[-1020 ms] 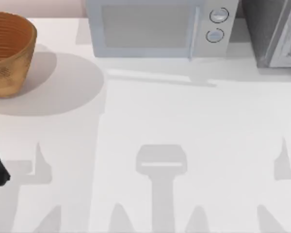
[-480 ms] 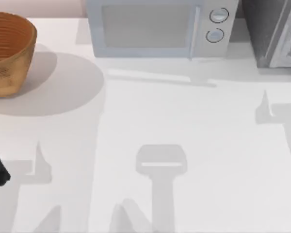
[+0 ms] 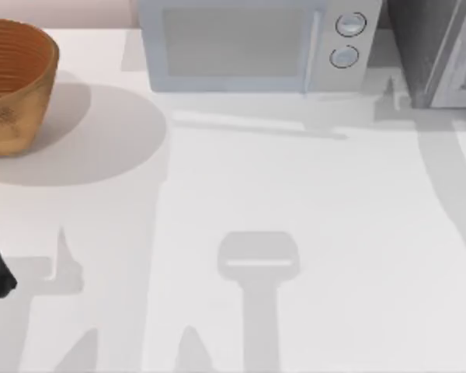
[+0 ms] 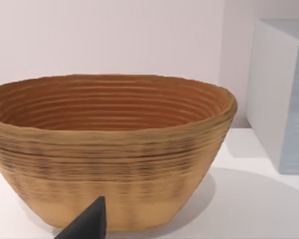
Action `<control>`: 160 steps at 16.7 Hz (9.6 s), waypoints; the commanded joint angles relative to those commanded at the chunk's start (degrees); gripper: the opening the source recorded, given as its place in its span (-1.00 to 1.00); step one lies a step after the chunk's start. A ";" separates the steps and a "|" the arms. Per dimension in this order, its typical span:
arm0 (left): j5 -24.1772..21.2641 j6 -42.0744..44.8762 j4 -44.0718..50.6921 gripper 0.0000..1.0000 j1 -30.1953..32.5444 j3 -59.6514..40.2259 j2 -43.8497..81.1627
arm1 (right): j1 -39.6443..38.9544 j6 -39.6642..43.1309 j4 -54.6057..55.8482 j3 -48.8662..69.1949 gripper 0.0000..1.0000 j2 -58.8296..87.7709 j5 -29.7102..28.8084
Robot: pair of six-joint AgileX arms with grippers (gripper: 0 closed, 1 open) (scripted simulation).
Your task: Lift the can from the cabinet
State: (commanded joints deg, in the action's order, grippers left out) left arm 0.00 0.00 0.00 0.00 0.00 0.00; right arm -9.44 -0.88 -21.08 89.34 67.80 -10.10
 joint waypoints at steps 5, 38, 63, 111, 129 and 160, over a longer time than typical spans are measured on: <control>0.00 0.00 0.00 1.00 0.00 0.00 0.00 | -1.11 -0.02 -2.77 10.22 1.00 8.05 -1.14; 0.00 0.00 0.00 1.00 0.00 0.00 0.00 | 0.30 0.16 7.35 14.27 0.40 21.69 -0.24; 0.00 0.00 0.00 1.00 0.00 0.00 0.00 | -7.74 0.18 -5.27 15.70 -1.00 9.67 -5.03; 0.00 0.00 0.00 1.00 0.00 0.00 0.00 | 10.62 0.60 26.47 -85.98 -1.00 -61.60 15.49; 0.00 0.00 0.00 1.00 0.00 0.00 0.00 | 39.41 -3.25 96.91 -46.48 -1.00 42.80 78.55; 0.00 0.00 0.00 1.00 0.00 0.00 0.00 | 46.08 -2.64 110.17 -38.15 0.21 69.02 89.06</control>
State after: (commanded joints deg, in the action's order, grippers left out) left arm 0.00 0.00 0.00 0.00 0.00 0.00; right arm 36.63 -3.52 89.10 51.19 136.82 78.96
